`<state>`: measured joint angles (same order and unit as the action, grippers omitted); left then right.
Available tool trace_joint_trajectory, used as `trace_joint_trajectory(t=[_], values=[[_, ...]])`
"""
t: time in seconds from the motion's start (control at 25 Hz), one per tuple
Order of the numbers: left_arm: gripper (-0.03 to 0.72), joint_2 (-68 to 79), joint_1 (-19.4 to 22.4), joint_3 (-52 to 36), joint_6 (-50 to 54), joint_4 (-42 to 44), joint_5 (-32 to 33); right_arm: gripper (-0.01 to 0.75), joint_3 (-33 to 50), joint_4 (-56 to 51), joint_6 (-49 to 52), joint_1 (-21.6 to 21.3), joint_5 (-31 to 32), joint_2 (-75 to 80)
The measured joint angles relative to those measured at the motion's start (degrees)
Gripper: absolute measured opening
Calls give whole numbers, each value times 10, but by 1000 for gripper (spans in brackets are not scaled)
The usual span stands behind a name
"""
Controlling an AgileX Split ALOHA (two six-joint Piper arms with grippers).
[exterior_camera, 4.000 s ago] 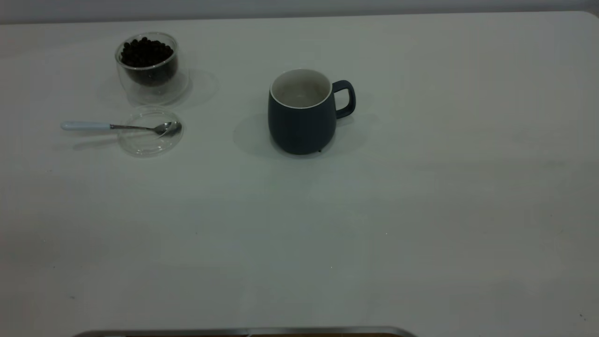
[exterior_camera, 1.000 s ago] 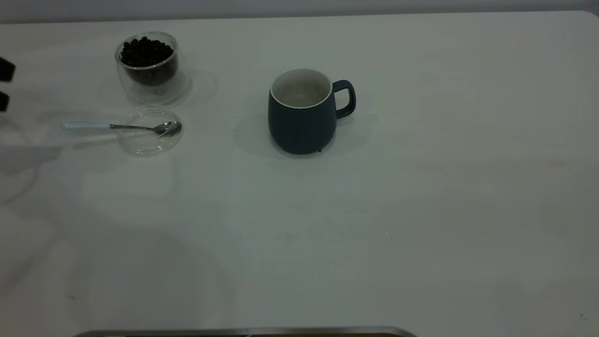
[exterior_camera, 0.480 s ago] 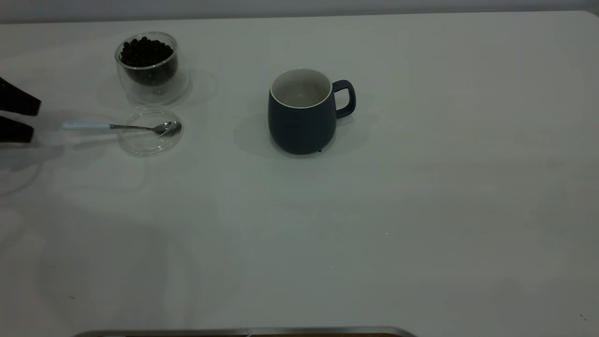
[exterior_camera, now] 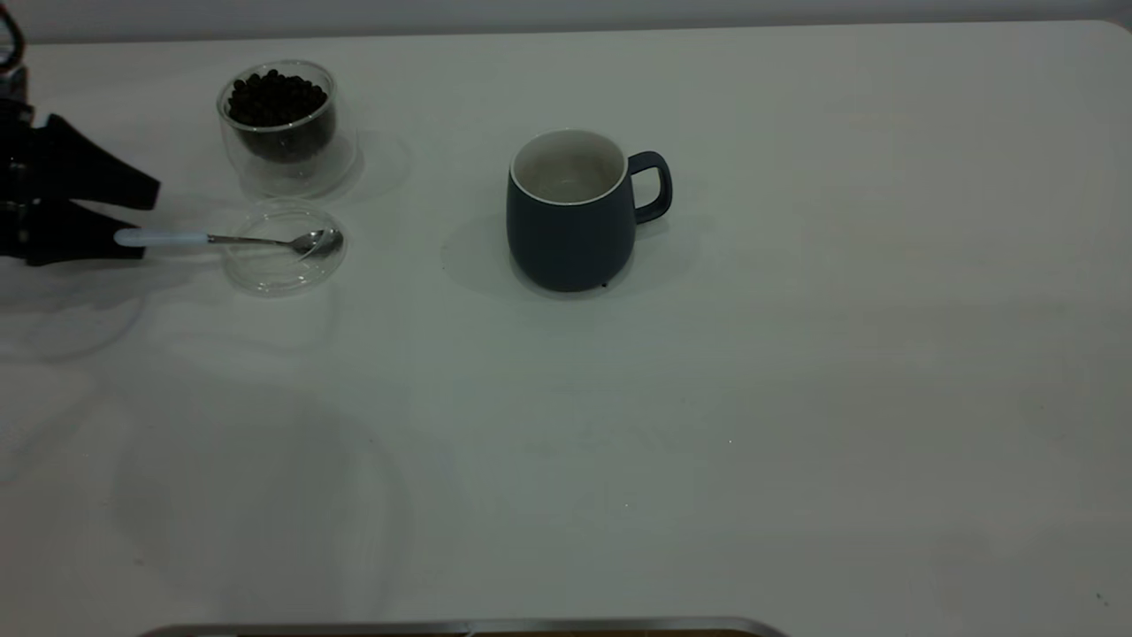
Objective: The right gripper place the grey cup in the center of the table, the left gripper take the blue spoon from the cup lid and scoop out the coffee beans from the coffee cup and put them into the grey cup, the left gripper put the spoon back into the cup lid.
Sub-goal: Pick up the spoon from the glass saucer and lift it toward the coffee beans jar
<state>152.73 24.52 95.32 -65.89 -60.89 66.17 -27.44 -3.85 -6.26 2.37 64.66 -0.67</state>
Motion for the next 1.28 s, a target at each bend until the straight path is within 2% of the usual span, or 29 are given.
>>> trace_joint_trajectory(t=[0.36, 0.56, 0.68, 1.12, 1.28], values=[[709, 20, -17, 0, 1, -22, 0, 590, 0, 0, 0, 0, 0, 0], [663, 28, -17, 0, 8, -33, 0, 590, 0, 0, 0, 0, 0, 0], [583, 28, -17, 0, 11, -34, 0, 590, 0, 0, 0, 0, 0, 0], [188, 28, -17, 0, 13, -35, 0, 590, 0, 0, 0, 0, 0, 0], [127, 28, -17, 0, 13, -36, 0, 590, 0, 0, 0, 0, 0, 0]])
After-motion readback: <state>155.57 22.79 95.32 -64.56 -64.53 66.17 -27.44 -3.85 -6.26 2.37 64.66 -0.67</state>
